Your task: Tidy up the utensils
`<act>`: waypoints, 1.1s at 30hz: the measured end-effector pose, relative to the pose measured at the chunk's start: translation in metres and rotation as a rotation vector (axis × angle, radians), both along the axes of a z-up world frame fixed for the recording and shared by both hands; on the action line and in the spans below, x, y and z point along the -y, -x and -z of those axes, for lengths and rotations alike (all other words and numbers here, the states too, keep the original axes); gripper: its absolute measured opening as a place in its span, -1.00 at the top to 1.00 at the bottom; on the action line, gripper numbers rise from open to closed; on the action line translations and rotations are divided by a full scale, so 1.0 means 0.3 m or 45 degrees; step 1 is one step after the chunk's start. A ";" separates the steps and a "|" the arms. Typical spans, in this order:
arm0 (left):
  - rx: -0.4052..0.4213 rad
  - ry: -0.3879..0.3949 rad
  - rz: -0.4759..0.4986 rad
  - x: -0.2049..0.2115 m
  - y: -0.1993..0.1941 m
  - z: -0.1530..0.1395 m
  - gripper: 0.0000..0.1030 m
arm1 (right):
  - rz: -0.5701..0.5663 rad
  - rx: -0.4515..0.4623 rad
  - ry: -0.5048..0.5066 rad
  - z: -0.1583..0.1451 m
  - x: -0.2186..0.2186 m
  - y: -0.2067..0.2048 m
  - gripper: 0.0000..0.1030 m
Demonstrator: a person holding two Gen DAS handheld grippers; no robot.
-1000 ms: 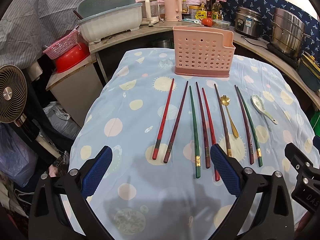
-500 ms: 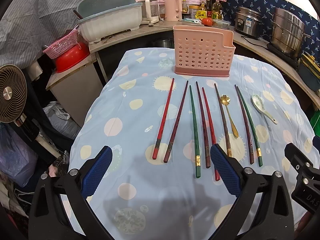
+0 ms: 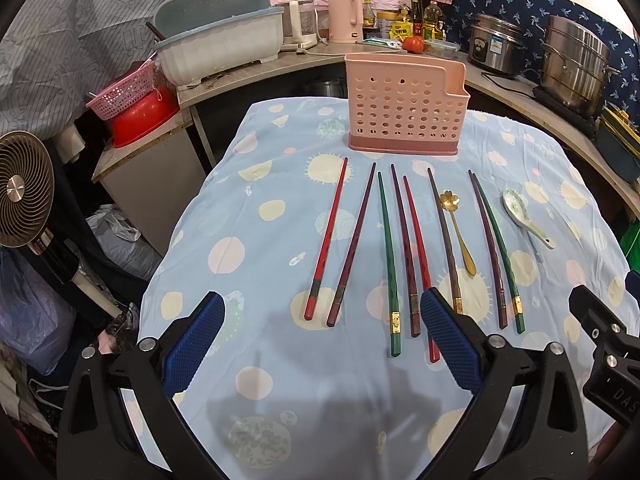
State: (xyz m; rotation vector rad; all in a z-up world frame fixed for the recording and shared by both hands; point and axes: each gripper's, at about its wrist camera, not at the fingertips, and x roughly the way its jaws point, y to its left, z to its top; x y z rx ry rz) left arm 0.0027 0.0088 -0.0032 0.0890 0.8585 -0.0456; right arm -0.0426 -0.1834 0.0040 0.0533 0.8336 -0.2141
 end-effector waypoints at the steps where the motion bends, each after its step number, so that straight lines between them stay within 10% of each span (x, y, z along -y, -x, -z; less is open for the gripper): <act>1: -0.001 0.001 -0.001 -0.001 0.000 0.000 -0.82 | 0.000 0.000 -0.001 0.000 0.000 0.000 -0.87; 33: -0.217 0.011 -0.061 -0.160 -0.217 0.251 -0.58 | 0.081 -0.140 -0.067 0.108 0.107 -0.134 -0.87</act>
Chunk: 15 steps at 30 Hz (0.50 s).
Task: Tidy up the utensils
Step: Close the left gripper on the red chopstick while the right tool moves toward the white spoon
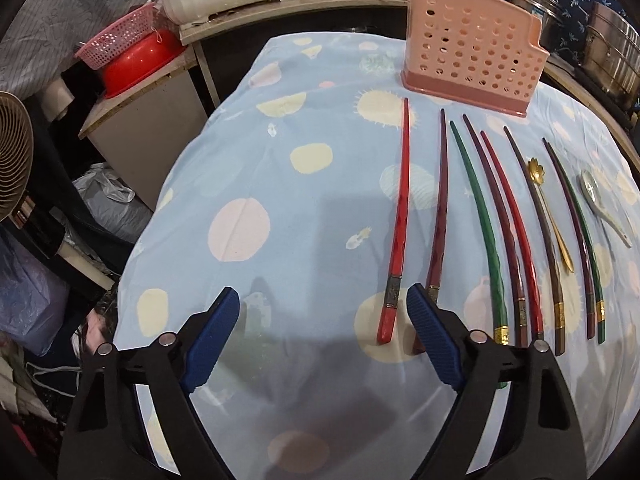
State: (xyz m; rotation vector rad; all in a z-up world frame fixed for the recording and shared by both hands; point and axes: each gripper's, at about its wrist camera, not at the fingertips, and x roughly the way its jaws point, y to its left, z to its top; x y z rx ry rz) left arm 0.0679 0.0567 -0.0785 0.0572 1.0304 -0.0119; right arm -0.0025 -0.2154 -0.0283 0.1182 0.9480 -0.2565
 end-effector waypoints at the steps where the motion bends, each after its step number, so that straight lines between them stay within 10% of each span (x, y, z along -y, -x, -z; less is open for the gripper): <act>1: -0.005 -0.002 0.004 0.002 -0.005 0.008 -0.58 | 0.001 -0.003 0.002 0.003 0.001 -0.003 -0.87; 15: -0.035 0.047 0.061 0.017 -0.058 0.044 0.04 | 0.029 -0.033 -0.001 0.035 0.035 -0.063 -0.73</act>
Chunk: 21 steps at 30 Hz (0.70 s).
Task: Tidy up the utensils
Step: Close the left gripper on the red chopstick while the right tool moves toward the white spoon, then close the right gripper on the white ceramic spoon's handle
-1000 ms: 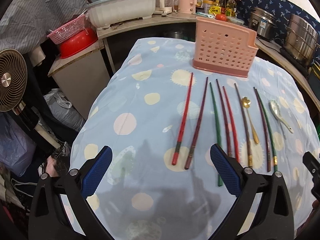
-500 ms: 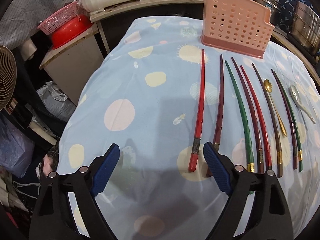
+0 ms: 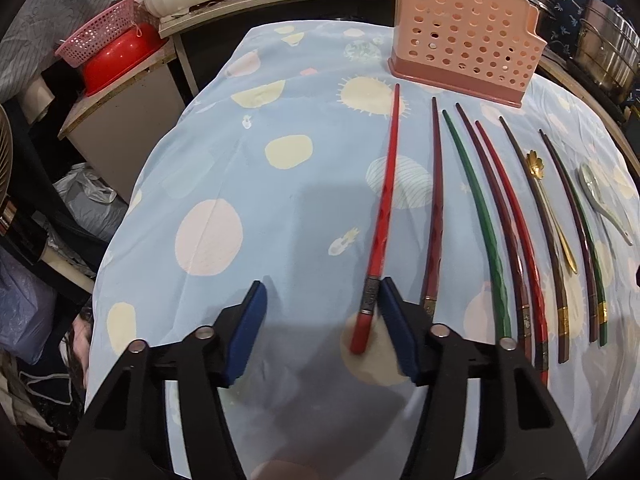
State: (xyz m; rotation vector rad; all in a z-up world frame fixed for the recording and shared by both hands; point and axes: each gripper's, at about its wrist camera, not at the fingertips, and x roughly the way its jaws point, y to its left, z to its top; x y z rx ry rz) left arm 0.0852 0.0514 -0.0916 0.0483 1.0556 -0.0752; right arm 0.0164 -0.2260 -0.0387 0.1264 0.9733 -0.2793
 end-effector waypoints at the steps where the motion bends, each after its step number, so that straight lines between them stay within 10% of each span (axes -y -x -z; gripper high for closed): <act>1: 0.001 0.004 0.008 0.004 -0.001 -0.001 0.16 | 0.005 0.000 -0.003 0.001 0.006 -0.005 -0.72; 7: -0.016 0.064 0.048 0.015 -0.007 -0.010 0.77 | 0.012 0.001 -0.012 0.006 0.033 -0.044 -0.58; 21: -0.043 0.099 0.060 0.029 -0.020 -0.014 0.81 | 0.040 -0.022 -0.196 0.071 0.154 -0.163 0.18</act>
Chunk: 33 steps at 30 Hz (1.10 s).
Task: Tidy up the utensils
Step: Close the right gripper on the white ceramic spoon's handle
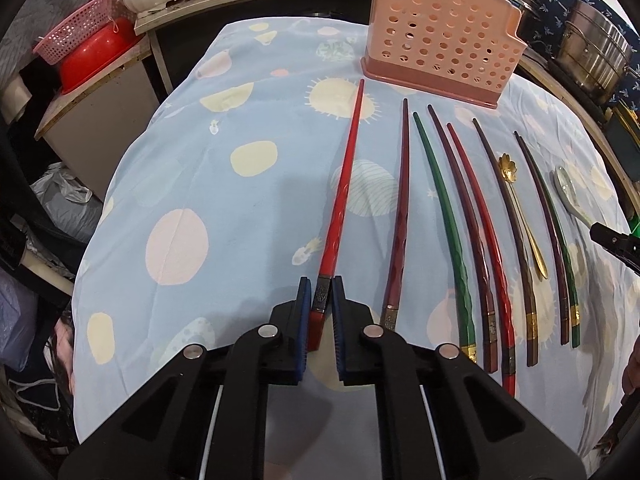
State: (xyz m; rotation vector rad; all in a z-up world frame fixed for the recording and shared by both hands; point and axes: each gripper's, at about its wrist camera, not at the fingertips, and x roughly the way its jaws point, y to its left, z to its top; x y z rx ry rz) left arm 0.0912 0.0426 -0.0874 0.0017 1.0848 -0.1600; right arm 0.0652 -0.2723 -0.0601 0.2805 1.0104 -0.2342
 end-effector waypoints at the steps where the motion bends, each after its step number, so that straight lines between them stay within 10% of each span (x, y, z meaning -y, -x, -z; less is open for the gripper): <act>1: -0.001 0.001 -0.001 0.000 -0.001 0.000 0.81 | -0.005 0.003 -0.009 0.003 0.002 -0.006 0.20; 19: -0.006 -0.012 -0.007 0.007 -0.019 0.008 0.81 | -0.001 0.020 -0.240 0.053 0.041 -0.053 0.74; 33: -0.006 -0.014 -0.007 0.006 -0.017 0.007 0.81 | 0.011 0.039 -0.328 0.052 0.061 -0.039 0.77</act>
